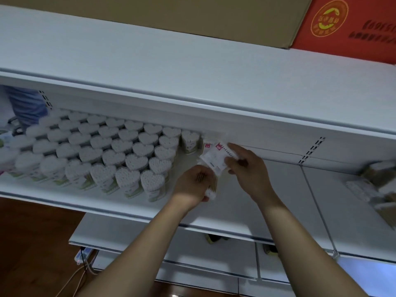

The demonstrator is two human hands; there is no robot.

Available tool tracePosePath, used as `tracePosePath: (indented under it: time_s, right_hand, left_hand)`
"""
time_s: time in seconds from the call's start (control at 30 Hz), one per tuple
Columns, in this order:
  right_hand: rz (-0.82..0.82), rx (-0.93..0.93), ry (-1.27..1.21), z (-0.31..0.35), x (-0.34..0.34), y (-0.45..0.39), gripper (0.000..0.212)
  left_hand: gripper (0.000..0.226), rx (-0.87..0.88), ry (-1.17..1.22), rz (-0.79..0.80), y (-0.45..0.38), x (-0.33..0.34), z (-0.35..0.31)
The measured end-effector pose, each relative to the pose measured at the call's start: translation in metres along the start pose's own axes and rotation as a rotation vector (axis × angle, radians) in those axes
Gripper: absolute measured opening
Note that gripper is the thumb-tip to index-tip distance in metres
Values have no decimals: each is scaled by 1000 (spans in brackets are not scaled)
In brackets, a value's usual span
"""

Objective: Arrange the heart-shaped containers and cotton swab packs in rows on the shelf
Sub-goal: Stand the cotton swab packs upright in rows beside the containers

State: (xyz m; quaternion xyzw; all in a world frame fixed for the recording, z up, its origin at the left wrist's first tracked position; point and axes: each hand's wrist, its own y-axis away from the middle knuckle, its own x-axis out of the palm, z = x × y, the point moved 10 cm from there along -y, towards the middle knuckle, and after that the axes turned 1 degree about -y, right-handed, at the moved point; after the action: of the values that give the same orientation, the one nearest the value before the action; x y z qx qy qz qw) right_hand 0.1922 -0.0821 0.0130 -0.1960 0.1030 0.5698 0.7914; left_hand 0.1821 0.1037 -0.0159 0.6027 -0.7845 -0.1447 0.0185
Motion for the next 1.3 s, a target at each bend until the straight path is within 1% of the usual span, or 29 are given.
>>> tracePosePath:
  time_s: [0.07, 0.1, 0.2, 0.27, 0.33, 0.53, 0.67, 0.8, 0.9, 0.93, 0.97, 1.0, 1.03, 1.07, 1.1, 1.13, 1.17, 1.23, 1.3]
  right_hand:
    - [-48, -58, 189, -1, -4, -14, 37]
    - [-46, -86, 272, -2, 0, -20, 38]
    - [47, -203, 436, -5, 31, -28, 42]
    - [53, -232, 471, -11, 44, -31, 41]
    - [9, -243, 493, -19, 48, -34, 36]
    - [-100, -328, 582, -24, 48, -39, 32]
    - [-119, -340, 661, -27, 50, -44, 32]
    - [-83, -344, 703, -22, 50, -42, 39]
    - [-144, -381, 657, -8, 37, -33, 45]
    - [-173, -408, 606, -2, 30, -28, 44]
    - [-167, -448, 538, 4, 25, -20, 44]
    - [-109, -492, 461, 10, 23, -11, 46]
    - [-9, -526, 382, 14, 24, 1, 50]
    - [98, -539, 317, 18, 28, 14, 54]
    - [185, -526, 267, 20, 32, 26, 56]
    - [236, -506, 239, 23, 34, 35, 55]
    - [240, -485, 220, 26, 34, 39, 51]
    - [138, -413, 196, 27, 24, 36, 36]
    - [44, -241, 122, 17, 6, 27, 26]
  left_hand:
    - [18, -22, 50, -27, -1, -7, 2]
    - [19, -27, 83, -48, -1, -12, 3]
    - [29, -25, 115, -80, -1, -24, 1]
    - [34, -18, 109, -63, -1, -27, -2]
    - [35, -17, 105, -58, -3, -30, -2]
    - [33, -17, 59, -69, -2, -35, 1]
    - [33, -15, 38, -78, -4, -35, 3]
    - [34, -1, 15, -98, -4, -36, 4]
    - [33, -17, 100, -103, -7, -33, 8]
    - [32, -28, 122, -110, -8, -33, 9]
    - [30, -42, 152, -115, -9, -31, 10]
    - [27, -62, 195, -120, -10, -30, 11]
    - [22, -87, 244, -124, -11, -27, 12]
    - [17, -111, 281, -129, -11, -25, 12]
    - [18, -131, 303, -134, -12, -23, 12]
    - [23, -152, 313, -131, -13, -19, 12]
    - [32, -172, 314, -118, -14, -15, 12]
    - [54, -201, 280, -82, -13, -9, 10]
    - [72, -183, 209, -50, -12, -6, 7]
